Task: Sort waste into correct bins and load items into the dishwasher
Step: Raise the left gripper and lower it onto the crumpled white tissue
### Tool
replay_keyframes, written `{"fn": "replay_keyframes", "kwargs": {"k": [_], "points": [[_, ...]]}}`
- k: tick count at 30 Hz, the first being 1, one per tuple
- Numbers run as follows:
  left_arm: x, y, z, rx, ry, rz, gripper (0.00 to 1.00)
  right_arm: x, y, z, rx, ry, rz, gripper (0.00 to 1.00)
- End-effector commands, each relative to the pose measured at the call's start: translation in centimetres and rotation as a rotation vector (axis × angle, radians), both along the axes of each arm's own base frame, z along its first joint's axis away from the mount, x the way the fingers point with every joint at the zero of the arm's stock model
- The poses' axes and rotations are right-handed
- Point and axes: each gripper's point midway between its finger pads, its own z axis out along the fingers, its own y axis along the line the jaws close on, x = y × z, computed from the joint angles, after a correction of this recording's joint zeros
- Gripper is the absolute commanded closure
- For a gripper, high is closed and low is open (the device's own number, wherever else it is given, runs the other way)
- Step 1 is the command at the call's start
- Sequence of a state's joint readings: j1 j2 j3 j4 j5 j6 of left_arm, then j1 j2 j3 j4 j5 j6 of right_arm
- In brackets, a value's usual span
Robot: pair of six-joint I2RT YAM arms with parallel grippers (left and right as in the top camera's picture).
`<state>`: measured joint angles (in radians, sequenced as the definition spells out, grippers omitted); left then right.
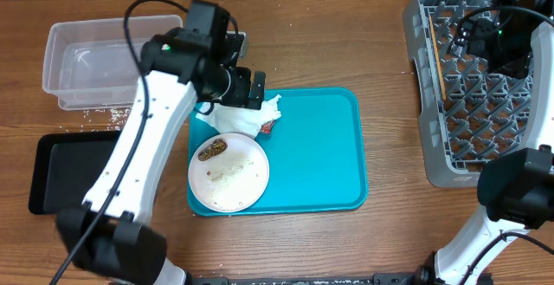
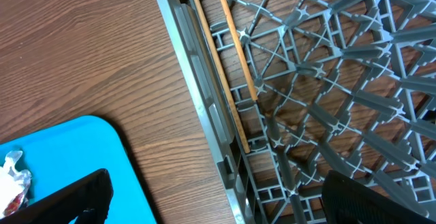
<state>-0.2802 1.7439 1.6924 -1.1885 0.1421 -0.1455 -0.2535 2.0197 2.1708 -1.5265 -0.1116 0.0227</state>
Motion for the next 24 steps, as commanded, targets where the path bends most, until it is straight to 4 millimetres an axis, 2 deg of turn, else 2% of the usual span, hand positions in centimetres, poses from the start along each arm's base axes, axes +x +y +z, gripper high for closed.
{"fn": "replay_keyframes", "kwargs": {"k": [1,10,13,14,15,17,19,24], "points": [[1.5,0.3,-1.6,0.069,0.004,-0.006,0.00,0.1,-0.1,0.1,-0.006,-0.005,-0.006,0.00],[2.3,-0.4,-9.5,0.091,0.193,0.017,0.00,0.1,-0.1,0.1,-0.006,-0.005,-0.006,0.00],[2.5,0.0,-11.9,0.133,0.232,0.021,0.11,0.1,-0.1,0.1,-0.006,-0.005,-0.006,0.00],[2.6,0.3,-12.6,0.155,0.238,0.025,0.17,0.1,-0.1,0.1,-0.006,-0.005,-0.006,0.00],[2.8,0.9,-13.4,0.194,0.242,0.031,0.30,0.1,-0.1,0.1,-0.006,-0.005,-0.006,0.00],[3.1,1.9,-14.0,0.252,0.239,0.043,0.39,0.1,-0.1,0.1,-0.006,-0.005,-0.006,0.00],[3.2,2.7,-14.3,0.297,0.236,0.084,0.39,0.1,-0.1,0.1,-0.006,-0.005,-0.006,0.00],[3.2,2.8,-14.6,0.300,0.242,0.101,0.39,0.1,-0.1,0.1,-0.006,-0.005,-0.006,0.00]]}}
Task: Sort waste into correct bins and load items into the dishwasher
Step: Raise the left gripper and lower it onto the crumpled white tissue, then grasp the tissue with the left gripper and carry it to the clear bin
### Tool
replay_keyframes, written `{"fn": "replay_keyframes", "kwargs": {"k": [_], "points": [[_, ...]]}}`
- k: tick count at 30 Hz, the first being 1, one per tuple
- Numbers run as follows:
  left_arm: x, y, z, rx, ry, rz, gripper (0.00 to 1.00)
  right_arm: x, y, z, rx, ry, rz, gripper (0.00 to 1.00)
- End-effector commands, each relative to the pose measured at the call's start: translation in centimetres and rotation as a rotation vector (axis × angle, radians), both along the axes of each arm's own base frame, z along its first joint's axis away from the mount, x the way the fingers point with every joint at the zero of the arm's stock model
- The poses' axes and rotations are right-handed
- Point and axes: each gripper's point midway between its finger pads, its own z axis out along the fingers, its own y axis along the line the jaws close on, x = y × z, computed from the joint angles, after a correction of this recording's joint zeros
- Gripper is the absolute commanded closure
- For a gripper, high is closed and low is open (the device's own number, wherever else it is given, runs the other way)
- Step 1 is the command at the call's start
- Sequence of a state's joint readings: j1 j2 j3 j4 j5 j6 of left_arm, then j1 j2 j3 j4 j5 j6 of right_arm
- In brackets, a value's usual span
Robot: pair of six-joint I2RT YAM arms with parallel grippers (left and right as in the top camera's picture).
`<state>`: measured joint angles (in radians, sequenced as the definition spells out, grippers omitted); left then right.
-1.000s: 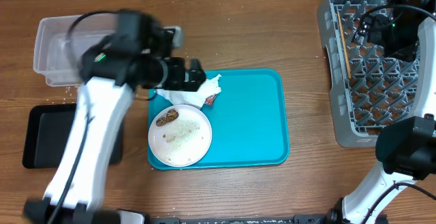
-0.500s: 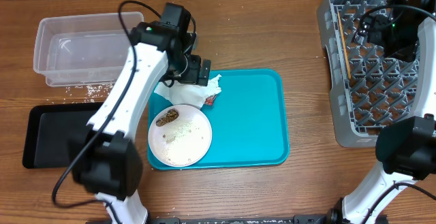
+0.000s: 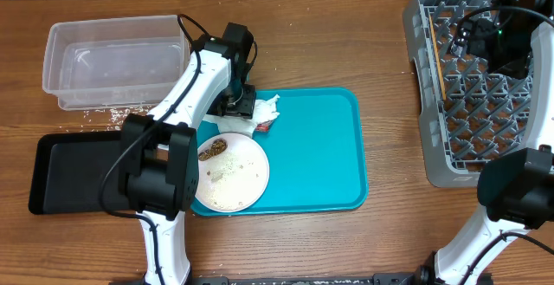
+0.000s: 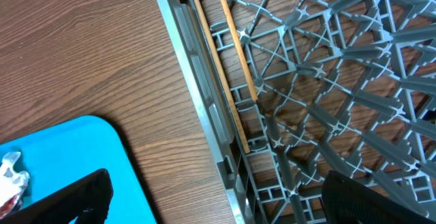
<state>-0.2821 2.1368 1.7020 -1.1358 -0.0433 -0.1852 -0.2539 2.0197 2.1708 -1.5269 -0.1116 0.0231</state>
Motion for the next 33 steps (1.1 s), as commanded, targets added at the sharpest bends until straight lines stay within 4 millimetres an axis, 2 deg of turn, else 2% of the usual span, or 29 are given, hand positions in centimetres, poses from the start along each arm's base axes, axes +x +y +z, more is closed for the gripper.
{"fn": "replay_keyframes", "kwargs": {"k": [1,3,6,8,9,13,17,22,33], "points": [[0.8,0.2,0.2,0.041,-0.030,0.024,0.41,0.1,-0.1,0.1,-0.006,-0.006,-0.006,0.00],[0.7,0.1,0.2,0.035,-0.028,0.022,0.51,0.1,-0.1,0.1,-0.006,-0.006,-0.006,0.00],[0.5,0.1,0.2,0.037,-0.021,0.022,0.79,0.1,-0.1,0.1,-0.006,-0.006,-0.006,0.00],[0.3,0.1,0.2,0.039,-0.012,0.020,0.91,0.1,-0.1,0.1,-0.006,-0.006,-0.006,0.00],[0.2,0.1,0.3,0.041,-0.008,0.020,0.94,0.1,-0.1,0.1,-0.006,-0.006,-0.006,0.00],[-0.2,0.2,0.8,0.044,0.008,0.051,0.96,0.1,-0.1,0.1,-0.006,-0.006,-0.006,0.00],[-0.3,-0.6,2.1,0.003,0.024,0.053,0.96,0.1,-0.1,0.1,-0.006,-0.006,-0.006,0.00],[0.2,-2.3,4.9,-0.094,0.022,0.067,0.96,0.1,-0.1,0.1,-0.006,-0.006,-0.006,0.00],[0.6,-2.1,11.2,-0.102,-0.028,0.119,0.96,0.1,-0.1,0.1,-0.006,-0.006,-0.006,0.00]]}}
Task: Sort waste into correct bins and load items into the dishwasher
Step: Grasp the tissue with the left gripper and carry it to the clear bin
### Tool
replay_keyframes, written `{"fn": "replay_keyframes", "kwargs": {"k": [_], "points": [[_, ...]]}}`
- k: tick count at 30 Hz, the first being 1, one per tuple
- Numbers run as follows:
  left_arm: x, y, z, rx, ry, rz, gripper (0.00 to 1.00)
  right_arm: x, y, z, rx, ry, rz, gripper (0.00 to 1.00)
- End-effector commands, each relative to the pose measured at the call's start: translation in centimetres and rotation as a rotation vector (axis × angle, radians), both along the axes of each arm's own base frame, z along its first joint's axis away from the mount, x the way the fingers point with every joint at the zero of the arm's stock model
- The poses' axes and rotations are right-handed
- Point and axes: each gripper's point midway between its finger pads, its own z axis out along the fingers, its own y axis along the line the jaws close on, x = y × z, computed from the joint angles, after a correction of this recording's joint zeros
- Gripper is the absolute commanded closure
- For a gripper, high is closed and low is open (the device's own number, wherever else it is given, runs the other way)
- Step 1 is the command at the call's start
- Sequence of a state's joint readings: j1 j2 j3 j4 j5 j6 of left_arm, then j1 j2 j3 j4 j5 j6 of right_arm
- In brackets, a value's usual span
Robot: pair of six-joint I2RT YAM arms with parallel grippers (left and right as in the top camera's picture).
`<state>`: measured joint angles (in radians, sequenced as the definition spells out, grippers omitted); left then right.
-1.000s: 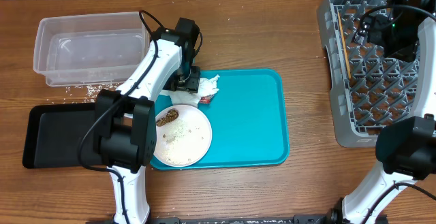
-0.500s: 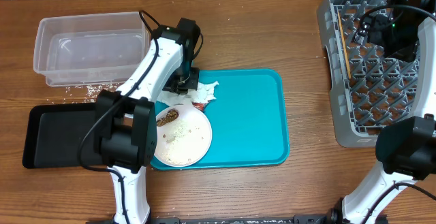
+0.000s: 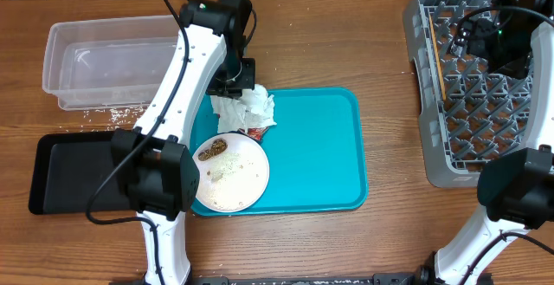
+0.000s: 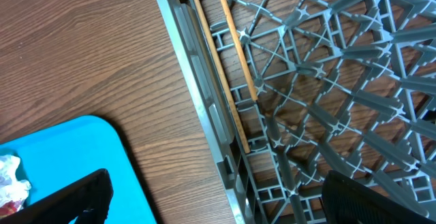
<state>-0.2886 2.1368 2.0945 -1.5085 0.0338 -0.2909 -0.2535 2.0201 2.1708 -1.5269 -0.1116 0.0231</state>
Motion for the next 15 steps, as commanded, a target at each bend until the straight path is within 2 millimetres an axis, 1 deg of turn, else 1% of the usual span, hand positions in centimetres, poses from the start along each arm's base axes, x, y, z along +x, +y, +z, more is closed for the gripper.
{"fn": "replay_keyframes", "kwargs": {"k": [1,4,7,12,15], "points": [[0.8,-0.3,1.9,-0.019,-0.041,0.025,0.96,0.1,-0.1,0.1,-0.007,-0.006,-0.006,0.00],[1.5,0.8,3.9,0.005,-0.089,0.042,0.96,0.1,-0.1,0.1,-0.007,-0.006,-0.006,0.00],[2.5,2.9,6.0,0.051,-0.159,0.104,0.96,0.1,-0.1,0.1,-0.007,-0.006,-0.006,0.00],[5.1,7.7,9.5,0.091,-0.303,0.253,0.96,0.1,-0.1,0.1,-0.007,-0.006,-0.006,0.00],[6.6,11.3,10.9,0.083,-0.379,0.345,0.96,0.1,-0.1,0.1,-0.007,-0.006,-0.006,0.00]]}}
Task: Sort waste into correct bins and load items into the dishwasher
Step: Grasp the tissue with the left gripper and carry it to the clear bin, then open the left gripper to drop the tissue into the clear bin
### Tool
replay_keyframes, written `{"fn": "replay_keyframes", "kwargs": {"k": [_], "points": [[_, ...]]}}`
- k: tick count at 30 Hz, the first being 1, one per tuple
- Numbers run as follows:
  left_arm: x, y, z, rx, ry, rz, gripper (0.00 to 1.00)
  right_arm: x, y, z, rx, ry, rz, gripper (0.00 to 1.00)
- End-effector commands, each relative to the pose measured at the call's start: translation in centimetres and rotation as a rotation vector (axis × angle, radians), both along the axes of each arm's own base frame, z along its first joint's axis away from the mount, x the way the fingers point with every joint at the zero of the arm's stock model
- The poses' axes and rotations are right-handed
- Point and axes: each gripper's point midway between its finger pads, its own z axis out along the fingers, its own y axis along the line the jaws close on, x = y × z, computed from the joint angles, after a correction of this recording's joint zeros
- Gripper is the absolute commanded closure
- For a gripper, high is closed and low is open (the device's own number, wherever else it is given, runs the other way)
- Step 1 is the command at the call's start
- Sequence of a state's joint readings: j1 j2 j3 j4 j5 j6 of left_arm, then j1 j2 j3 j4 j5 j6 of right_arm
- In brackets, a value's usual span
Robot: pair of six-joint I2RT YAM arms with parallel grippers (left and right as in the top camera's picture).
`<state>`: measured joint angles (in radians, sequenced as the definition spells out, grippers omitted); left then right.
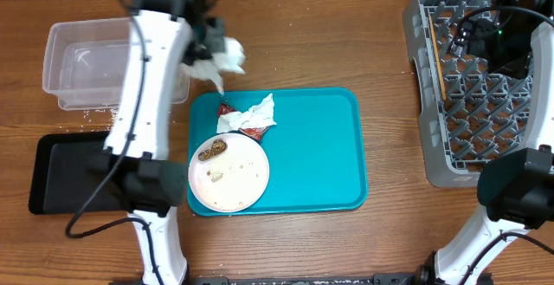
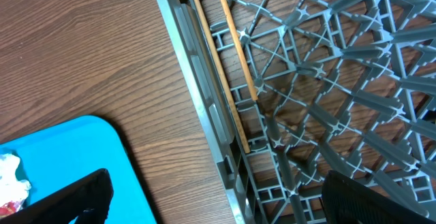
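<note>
My left gripper hangs raised beside the clear plastic bin, shut on a crumpled white napkin. On the blue tray lie another white paper with a red wrapper and a white plate with food scraps. At the right, my right gripper stands open over the left edge of the grey dish rack, nothing between its fingers. Two wooden chopsticks lie in the rack.
A black bin sits at the front left, below the clear bin. Crumbs are scattered on the table along the clear bin's front edge. The dish rack fills the right side of the table.
My left gripper was low at the tray's back left corner on the paper pile. Now it is raised and further left with a white napkin in it. The red-stained paper stays on the tray.
My left gripper stood over the paper at the tray's back left corner, then lower on it, then shut among the papers. Now it holds one napkin up beside the clear bin. My right gripper has stayed open over the rack throughout.
</note>
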<state>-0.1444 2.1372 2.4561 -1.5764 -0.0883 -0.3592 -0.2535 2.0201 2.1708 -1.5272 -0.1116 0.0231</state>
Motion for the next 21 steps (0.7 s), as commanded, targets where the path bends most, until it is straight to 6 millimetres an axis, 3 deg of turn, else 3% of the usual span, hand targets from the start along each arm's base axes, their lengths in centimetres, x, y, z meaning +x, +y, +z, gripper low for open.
{"fn": "replay_keyframes", "kwargs": {"k": [1,7,10,17,21], "points": [[1.8,5.1,1.5,0.027,-0.087,0.143,0.96,0.1,-0.1,0.1,-0.007,-0.006,-0.006,0.00],[4.2,11.5,1.6,0.026,-0.186,0.278,0.96,0.1,-0.1,0.1,-0.007,-0.006,-0.006,0.00],[4.9,13.5,1.4,0.029,-0.213,0.318,0.96,0.1,-0.1,0.1,-0.007,-0.006,-0.006,0.00],[5.5,16.4,-0.7,0.040,-0.196,0.370,0.96,0.1,-0.1,0.1,-0.007,-0.006,-0.006,0.00],[5.2,17.8,-2.7,0.093,-0.141,0.400,0.87,0.1,-0.1,0.1,-0.007,-0.006,-0.006,0.00]]}}
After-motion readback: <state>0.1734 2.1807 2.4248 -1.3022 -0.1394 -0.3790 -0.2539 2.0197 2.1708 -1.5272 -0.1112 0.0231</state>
